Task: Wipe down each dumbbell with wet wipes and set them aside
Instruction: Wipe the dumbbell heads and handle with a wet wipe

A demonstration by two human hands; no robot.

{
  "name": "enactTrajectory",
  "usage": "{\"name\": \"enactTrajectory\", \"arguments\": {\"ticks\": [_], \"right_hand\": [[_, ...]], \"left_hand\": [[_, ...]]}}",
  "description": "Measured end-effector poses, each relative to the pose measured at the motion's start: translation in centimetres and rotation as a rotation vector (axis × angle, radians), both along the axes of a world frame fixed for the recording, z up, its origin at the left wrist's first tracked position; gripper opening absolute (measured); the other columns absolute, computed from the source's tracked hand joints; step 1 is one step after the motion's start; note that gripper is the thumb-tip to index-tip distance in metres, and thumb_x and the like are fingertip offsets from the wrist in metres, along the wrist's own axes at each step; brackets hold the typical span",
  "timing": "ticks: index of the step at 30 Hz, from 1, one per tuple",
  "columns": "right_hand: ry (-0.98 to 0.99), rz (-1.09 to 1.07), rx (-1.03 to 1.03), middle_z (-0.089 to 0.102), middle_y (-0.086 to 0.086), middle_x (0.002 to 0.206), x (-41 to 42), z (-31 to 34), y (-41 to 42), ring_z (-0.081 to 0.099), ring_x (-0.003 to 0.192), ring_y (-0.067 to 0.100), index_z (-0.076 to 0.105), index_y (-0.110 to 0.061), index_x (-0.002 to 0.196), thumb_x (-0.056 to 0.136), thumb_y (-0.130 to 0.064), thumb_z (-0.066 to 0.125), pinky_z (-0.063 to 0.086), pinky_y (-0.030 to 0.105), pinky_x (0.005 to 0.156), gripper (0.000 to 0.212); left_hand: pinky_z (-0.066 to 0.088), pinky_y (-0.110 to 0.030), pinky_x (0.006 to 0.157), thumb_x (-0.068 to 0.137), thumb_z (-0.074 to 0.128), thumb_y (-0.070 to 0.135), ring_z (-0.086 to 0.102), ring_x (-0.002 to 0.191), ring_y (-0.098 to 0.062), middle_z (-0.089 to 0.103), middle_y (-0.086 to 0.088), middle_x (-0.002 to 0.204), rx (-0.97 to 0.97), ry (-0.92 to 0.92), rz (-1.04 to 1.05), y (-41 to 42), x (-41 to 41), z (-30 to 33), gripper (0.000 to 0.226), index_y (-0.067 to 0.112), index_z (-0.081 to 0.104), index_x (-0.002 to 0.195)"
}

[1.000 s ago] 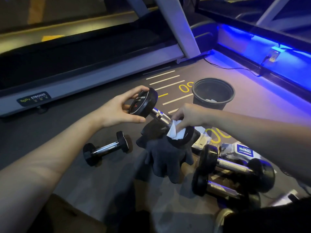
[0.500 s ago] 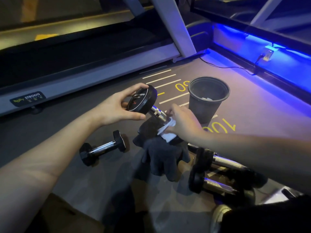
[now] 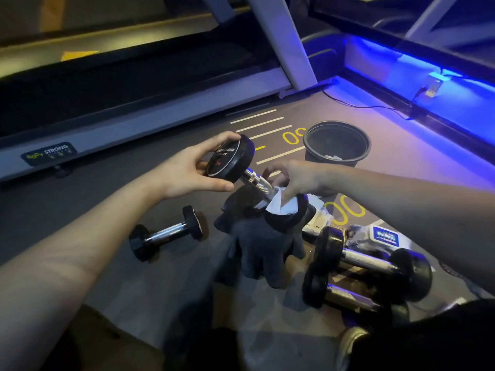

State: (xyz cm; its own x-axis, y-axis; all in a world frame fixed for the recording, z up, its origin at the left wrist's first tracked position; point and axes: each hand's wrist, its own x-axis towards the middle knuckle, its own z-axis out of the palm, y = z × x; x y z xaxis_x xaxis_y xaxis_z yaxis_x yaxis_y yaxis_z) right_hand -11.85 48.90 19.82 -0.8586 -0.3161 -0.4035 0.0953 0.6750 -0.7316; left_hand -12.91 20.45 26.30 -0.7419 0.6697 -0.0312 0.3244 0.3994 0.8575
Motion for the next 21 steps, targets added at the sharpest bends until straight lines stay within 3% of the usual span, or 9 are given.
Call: {"name": "enactTrajectory", "arguments": {"ticks": [2, 5, 8, 10, 13, 17, 21], "right_hand": [[0.068, 0.023, 0.041, 0.074, 0.004, 0.100, -0.1, -0.1, -0.2, 0.066, 0.097, 0.035, 0.044, -0.019, 0.134, 0.061, -0.007, 0.091, 0.054, 0.044, 0.083, 0.088], [0.285, 0.013, 0.154, 0.059, -0.003, 0.091, 1.2, -0.5, -1.7, 0.055, 0.083, 0.021, 0.043, -0.021, 0.134, 0.062, -0.027, 0.095, 0.040, 0.025, 0.063, 0.089], [0.664, -0.105, 0.414, 0.062, -0.004, 0.105, 3.2, -2.1, -4.0, 0.053, 0.101, 0.021, 0.043, -0.023, 0.135, 0.064, -0.046, 0.088, 0.038, 0.032, 0.081, 0.087], [0.806, -0.195, 0.530, 0.065, -0.004, 0.115, 3.7, -3.2, -4.9, 0.052, 0.108, 0.023, 0.045, -0.024, 0.135, 0.068, -0.042, 0.085, 0.038, 0.038, 0.090, 0.080], [0.746, -0.203, 0.492, 0.068, -0.001, 0.106, 3.0, -2.8, -4.6, 0.054, 0.104, 0.026, 0.041, -0.024, 0.136, 0.069, -0.039, 0.084, 0.037, 0.037, 0.087, 0.082], [0.411, -0.082, 0.313, 0.066, 0.001, 0.098, 2.1, -0.9, -3.4, 0.057, 0.091, 0.023, 0.039, -0.025, 0.137, 0.066, -0.035, 0.089, 0.045, 0.035, 0.077, 0.087], [0.260, 0.028, 0.263, 0.067, -0.002, 0.114, 1.8, 0.5, -2.4, 0.051, 0.084, 0.015, 0.041, -0.019, 0.139, 0.077, -0.011, 0.076, 0.038, 0.011, 0.059, 0.072]], "left_hand": [[0.052, -0.041, 0.105, 0.073, 0.088, 0.013, 0.073, 0.106, -0.022, 0.058, 0.017, 0.132, -0.010, 0.003, 0.013, -0.1, -0.1, -0.1, 0.088, 0.047, 0.045, 0.142], [0.052, -0.045, 0.104, 0.071, 0.091, 0.019, 0.075, 0.101, -0.022, 0.054, 0.000, 0.137, -0.010, 0.000, 0.040, -0.4, -0.1, -0.2, 0.090, 0.053, 0.045, 0.139], [0.052, -0.042, 0.102, 0.068, 0.088, 0.027, 0.076, 0.099, -0.022, 0.052, -0.006, 0.140, -0.001, -0.002, 0.056, -0.5, -0.1, -0.4, 0.087, 0.055, 0.045, 0.138], [0.052, -0.042, 0.101, 0.067, 0.089, 0.031, 0.076, 0.099, -0.022, 0.052, -0.008, 0.140, -0.002, 0.000, 0.052, -0.5, -0.2, -0.4, 0.089, 0.053, 0.044, 0.139], [0.053, -0.037, 0.098, 0.074, 0.090, 0.020, 0.076, 0.099, -0.022, 0.053, -0.008, 0.140, -0.006, 0.003, 0.051, -0.5, -0.4, -0.5, 0.088, 0.051, 0.043, 0.141], [0.055, -0.027, 0.091, 0.078, 0.085, 0.011, 0.076, 0.099, -0.026, 0.052, -0.007, 0.140, 0.000, -0.003, 0.053, -0.8, -0.4, -0.8, 0.087, 0.046, 0.041, 0.145], [0.056, -0.027, 0.089, 0.076, 0.086, 0.011, 0.076, 0.098, -0.025, 0.052, -0.006, 0.139, -0.016, -0.002, 0.048, -0.9, -0.4, -0.8, 0.089, 0.046, 0.041, 0.144]]}}
